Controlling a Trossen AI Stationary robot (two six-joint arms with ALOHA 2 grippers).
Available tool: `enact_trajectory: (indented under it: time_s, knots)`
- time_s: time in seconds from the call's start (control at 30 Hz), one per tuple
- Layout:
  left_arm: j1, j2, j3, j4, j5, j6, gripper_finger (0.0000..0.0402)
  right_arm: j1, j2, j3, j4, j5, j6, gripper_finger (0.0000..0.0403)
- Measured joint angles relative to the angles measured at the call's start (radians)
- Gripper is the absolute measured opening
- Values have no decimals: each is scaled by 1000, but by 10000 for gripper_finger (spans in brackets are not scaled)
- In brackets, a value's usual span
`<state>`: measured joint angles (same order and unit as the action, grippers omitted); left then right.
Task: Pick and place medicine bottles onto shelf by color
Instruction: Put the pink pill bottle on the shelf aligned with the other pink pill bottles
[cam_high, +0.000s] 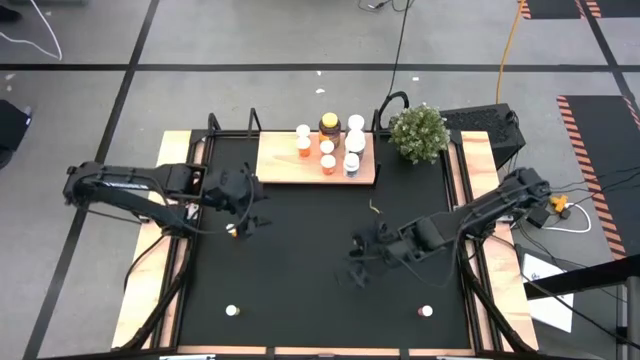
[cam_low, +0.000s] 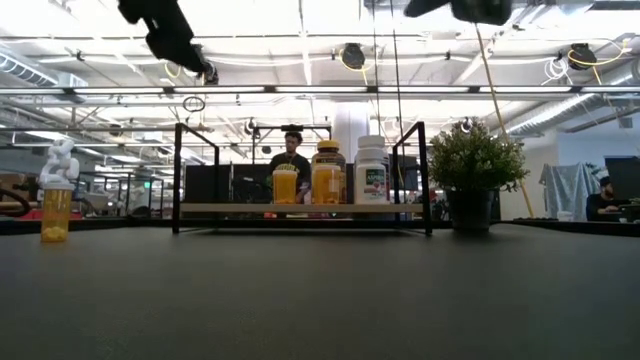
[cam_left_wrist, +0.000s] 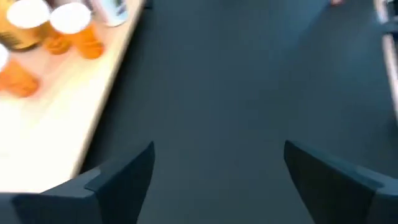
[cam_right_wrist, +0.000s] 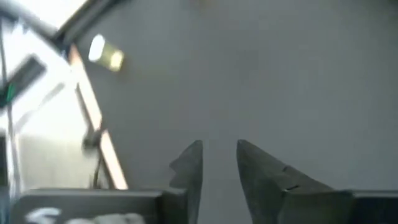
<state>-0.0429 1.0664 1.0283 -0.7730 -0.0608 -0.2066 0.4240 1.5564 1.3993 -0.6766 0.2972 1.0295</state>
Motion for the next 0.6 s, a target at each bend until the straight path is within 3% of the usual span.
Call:
enact_trajectory:
  time_s: [0.17, 0.3, 0.47, 0.6]
  knots:
    - [-89, 11, 0, 216, 1, -156, 307, 43, -54, 1, -95, -162, -111, 59]
    - [-169, 49, 0, 513, -9, -220, 280, 72, -130, 1, -192, -171, -264, 33]
    - [-242, 187, 0, 887, -107, -163, 267, 118, -200, 1, -344, -178, -434, 22]
    - [-284, 332, 5, 1148, -132, -47, 266, 149, -226, -17, -471, -244, -492, 26]
